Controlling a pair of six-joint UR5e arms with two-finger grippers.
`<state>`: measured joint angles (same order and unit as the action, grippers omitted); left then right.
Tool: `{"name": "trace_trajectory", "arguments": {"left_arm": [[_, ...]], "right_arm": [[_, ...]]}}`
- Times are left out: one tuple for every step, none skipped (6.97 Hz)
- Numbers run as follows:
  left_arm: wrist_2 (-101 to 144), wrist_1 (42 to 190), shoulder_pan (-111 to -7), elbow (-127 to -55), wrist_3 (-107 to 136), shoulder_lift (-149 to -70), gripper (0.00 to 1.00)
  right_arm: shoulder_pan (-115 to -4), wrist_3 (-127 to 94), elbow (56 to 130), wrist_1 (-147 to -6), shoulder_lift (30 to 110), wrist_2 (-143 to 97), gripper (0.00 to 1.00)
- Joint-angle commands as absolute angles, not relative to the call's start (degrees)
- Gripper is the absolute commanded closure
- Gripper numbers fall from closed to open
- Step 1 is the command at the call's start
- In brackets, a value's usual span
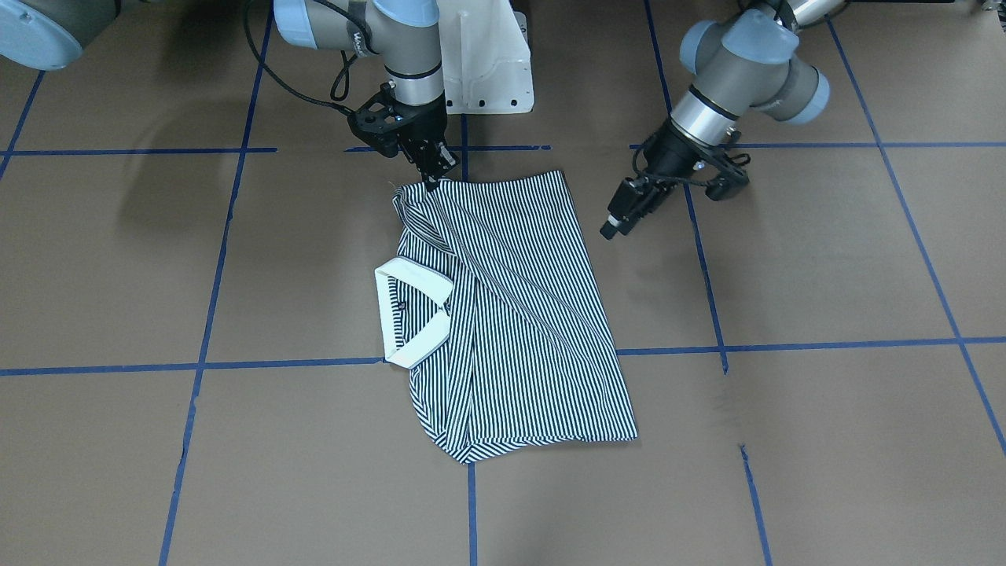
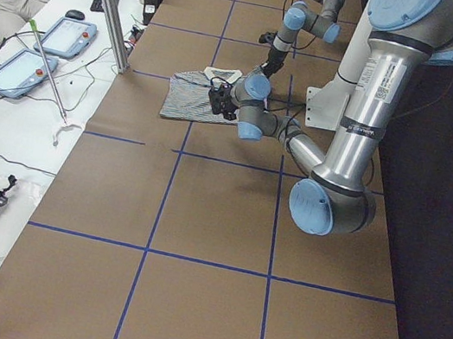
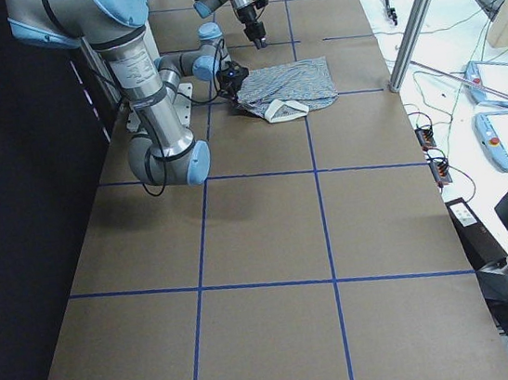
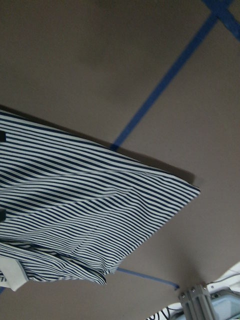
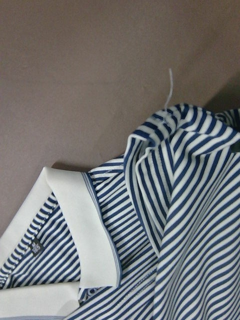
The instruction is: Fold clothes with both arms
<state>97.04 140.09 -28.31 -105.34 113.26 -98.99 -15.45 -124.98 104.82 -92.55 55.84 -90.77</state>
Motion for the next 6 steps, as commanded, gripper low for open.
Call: {"name": "trace_trajectory", "arguments": {"left_arm": [[93.6,131.9,-19.5,-108.4,119.2,-98.9,0.42],[93.4,128.5,-17.1,-109.4,121.4,-99.7,0.4],[91.3,127.9,-13.9,-108.8,122.7,-100.1,0.4],[91.1,126.1,-12.8,-108.5,122.7,-101.2,0.4],[91.1,123.3,-12.8,-108.3,122.7,-103.0,0.4],[91.1,123.1,-12.8,-108.0,122.7,-103.2,0.41]], "right_arm": [[-15.1,-125.0,104.9,-92.5,55.9,-90.8,1.0],[-15.1,-125.0,105.0,-92.5,55.7,-90.8,1.0],[-15.0,-125.0,105.0,-92.5,55.6,-90.8,1.0],[-15.0,-124.9,105.0,-92.5,55.7,-90.8,1.0],[-15.0,-124.9,105.0,-92.5,55.6,-90.8,1.0],[-15.0,-124.8,104.9,-92.5,55.6,-90.8,1.0]]}}
